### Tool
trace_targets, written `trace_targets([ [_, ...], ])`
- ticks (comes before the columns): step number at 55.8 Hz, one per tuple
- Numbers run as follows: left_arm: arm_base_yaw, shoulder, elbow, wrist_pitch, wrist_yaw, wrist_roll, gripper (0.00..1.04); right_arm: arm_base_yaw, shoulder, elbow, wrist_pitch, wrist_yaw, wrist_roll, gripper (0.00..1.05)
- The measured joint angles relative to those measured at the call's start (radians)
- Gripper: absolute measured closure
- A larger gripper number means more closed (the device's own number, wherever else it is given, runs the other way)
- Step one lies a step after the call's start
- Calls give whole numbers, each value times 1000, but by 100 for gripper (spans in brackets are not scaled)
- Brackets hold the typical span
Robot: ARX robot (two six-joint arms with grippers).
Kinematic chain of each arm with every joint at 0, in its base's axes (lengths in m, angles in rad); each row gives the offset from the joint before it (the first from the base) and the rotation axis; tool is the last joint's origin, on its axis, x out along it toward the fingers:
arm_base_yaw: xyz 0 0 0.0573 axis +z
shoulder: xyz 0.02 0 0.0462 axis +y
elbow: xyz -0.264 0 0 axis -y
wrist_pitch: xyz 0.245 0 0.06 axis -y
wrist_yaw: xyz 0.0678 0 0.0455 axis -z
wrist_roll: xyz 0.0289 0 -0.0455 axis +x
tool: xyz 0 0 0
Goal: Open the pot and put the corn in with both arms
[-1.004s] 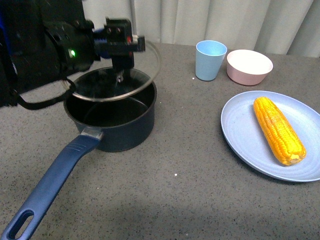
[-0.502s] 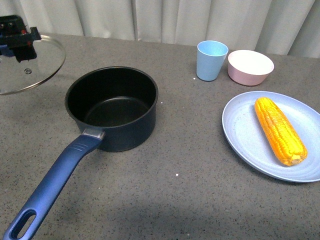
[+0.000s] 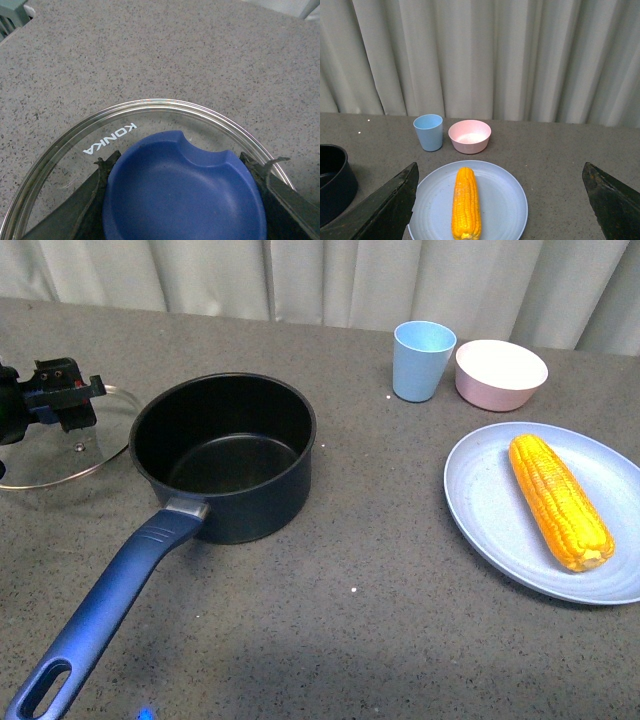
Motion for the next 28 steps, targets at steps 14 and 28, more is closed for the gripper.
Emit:
trace_targets([
  [14, 11, 53, 13, 26, -25, -34, 43, 0, 0, 0, 0, 0, 0, 9],
  [28, -1, 86, 13, 56, -18, -24, 43, 0, 0, 0, 0, 0, 0, 9],
])
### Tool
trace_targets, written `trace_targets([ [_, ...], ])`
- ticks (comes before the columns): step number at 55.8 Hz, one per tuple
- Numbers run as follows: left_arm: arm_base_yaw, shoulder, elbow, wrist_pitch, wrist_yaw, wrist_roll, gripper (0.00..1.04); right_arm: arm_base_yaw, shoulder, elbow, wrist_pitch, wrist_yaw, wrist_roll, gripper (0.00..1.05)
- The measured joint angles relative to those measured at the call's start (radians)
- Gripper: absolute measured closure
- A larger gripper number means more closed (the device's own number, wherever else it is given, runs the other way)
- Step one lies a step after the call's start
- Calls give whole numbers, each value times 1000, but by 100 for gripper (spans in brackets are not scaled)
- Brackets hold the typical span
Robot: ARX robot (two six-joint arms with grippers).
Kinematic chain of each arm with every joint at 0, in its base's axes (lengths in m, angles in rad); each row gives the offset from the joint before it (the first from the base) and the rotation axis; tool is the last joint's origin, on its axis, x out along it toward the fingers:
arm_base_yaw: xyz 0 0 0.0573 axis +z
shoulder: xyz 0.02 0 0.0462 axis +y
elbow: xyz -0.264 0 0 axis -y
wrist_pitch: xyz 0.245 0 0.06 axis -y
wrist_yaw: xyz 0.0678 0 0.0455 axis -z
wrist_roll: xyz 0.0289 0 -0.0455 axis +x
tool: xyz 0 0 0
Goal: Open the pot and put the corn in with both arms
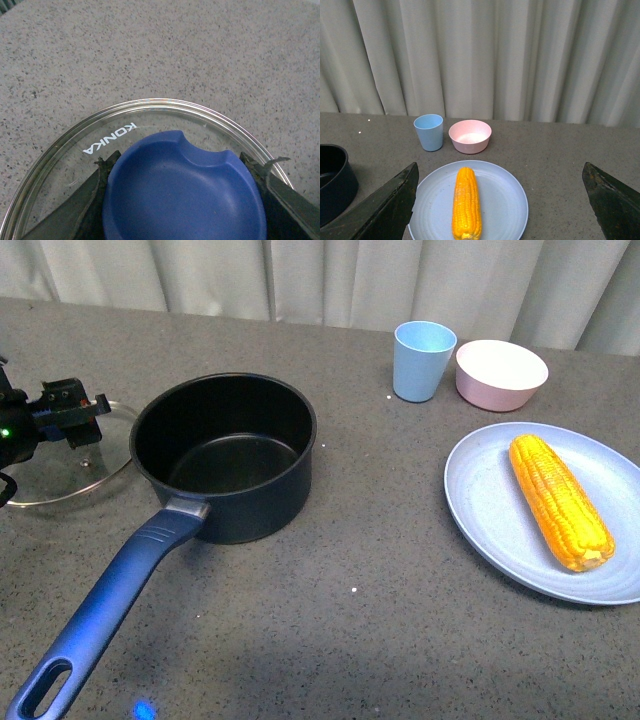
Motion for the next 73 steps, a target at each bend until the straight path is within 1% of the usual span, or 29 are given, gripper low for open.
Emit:
trace_targets([
  [27, -14, 29, 5, -11, 8, 38, 43, 0, 0, 0, 0, 0, 0, 9],
  [28, -14, 29, 6, -11, 9, 37, 42, 0, 0, 0, 0, 0, 0, 9],
  [30, -14, 29, 6, -11, 11, 37, 34, 0, 0, 0, 0, 0, 0, 9],
  [40, -13, 26, 5, -2, 18, 32, 7, 0, 0, 0, 0, 0, 0, 9],
  [42, -13, 21, 2, -1, 19, 29, 5, 0, 0, 0, 0, 0, 0, 9],
  [46, -12, -1, -10, 4, 19, 15, 7, 0, 0, 0, 0, 0, 0, 9],
  [59, -4, -183, -96, 18, 13, -13, 6, 0, 0, 0, 0, 0, 0, 9],
  [64, 0, -270, -155, 50, -8, -7, 6, 0, 0, 0, 0, 0, 0, 9],
  [73, -2, -430, -278, 39, -9, -21, 6, 0, 0, 0, 0, 0, 0, 9],
])
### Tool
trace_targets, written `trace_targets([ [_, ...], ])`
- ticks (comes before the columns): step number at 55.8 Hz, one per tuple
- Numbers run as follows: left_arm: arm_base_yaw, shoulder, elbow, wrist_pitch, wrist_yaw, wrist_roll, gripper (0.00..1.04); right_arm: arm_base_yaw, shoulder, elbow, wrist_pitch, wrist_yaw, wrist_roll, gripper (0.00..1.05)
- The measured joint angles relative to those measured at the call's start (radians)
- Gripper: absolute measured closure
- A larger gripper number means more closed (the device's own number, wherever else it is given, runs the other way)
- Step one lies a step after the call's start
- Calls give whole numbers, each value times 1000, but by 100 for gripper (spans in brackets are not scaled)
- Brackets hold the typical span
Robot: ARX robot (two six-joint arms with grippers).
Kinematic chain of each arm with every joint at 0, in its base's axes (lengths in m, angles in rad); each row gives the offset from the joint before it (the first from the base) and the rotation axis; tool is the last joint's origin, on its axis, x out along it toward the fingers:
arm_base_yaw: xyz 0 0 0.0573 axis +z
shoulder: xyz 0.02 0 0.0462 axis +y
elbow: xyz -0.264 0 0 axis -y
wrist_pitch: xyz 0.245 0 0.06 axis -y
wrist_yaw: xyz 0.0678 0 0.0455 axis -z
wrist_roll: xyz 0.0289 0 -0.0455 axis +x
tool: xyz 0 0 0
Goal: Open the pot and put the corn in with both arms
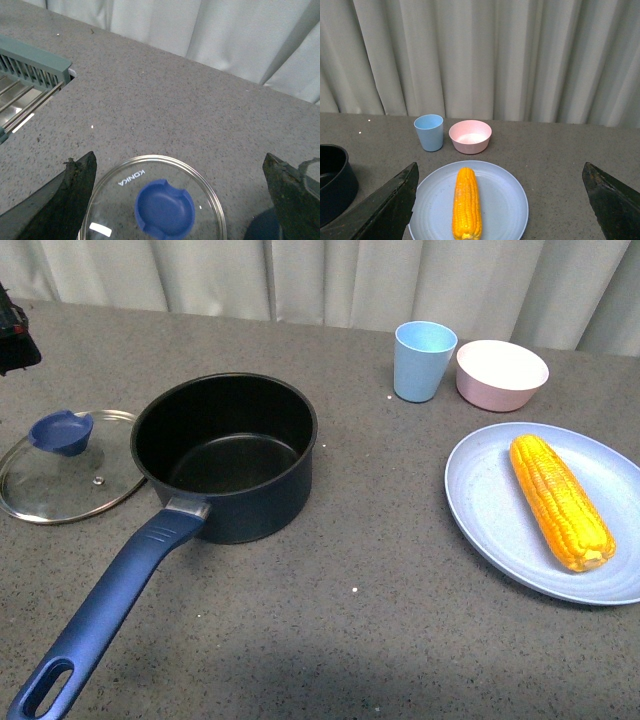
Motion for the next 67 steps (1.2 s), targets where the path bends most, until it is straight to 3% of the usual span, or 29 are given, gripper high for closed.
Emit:
trace_targets([
  [4, -7, -86, -52, -27, 7, -15, 6, 0, 0, 0, 0, 0, 0, 9],
  [6, -16, -135, -102, 45, 66, 17, 13, 0, 0, 0, 0, 0, 0, 9],
  [12, -50, -283, -204, 111, 97, 101, 31, 0, 0, 0, 0, 0, 0, 9],
  [34, -57, -612, -426, 28, 94, 151, 101, 0, 0, 0, 0, 0, 0, 9],
  [67, -57, -1072, -555, -301, 96, 155, 101, 0, 0, 0, 0, 0, 0, 9],
])
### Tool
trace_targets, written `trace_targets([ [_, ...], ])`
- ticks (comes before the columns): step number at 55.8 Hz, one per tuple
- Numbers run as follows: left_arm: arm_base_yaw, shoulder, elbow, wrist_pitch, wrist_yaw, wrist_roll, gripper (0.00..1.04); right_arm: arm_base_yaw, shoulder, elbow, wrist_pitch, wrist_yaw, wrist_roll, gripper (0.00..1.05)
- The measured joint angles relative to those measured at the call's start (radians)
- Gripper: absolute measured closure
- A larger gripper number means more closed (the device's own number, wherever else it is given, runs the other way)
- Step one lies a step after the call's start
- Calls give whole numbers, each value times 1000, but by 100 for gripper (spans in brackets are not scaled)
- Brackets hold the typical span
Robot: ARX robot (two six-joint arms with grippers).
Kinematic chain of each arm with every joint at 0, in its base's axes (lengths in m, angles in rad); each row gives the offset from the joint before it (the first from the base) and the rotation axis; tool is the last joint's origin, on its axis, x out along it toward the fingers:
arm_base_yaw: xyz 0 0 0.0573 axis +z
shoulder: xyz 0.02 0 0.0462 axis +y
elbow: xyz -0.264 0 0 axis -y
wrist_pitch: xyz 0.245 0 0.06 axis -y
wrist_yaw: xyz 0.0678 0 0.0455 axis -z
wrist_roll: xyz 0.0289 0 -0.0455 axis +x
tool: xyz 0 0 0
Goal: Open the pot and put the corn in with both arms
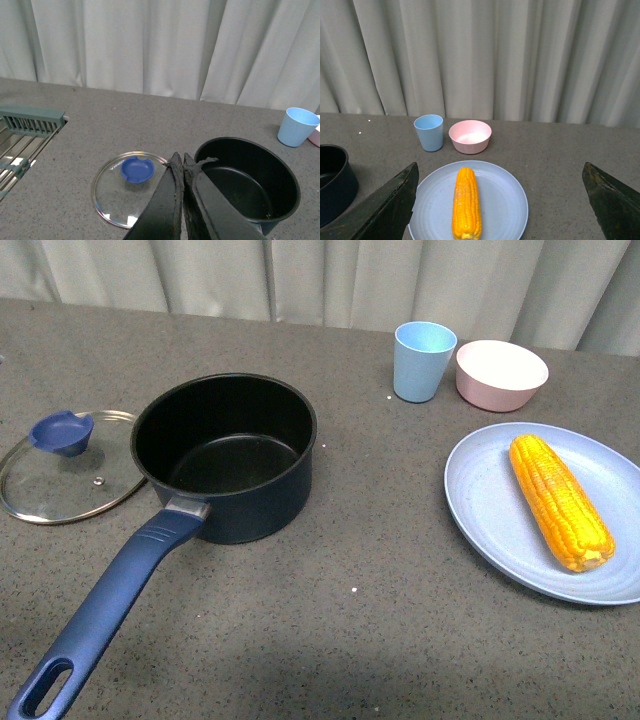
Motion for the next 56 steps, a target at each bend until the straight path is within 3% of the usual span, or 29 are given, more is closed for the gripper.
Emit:
trace_targets([
  [24, 0, -301, -4, -271, 0, 0, 101, 0, 0, 0, 0, 0, 0, 9],
  [56, 0, -541, -4, -503, 0, 0, 101, 0, 0, 0, 0, 0, 0, 9],
])
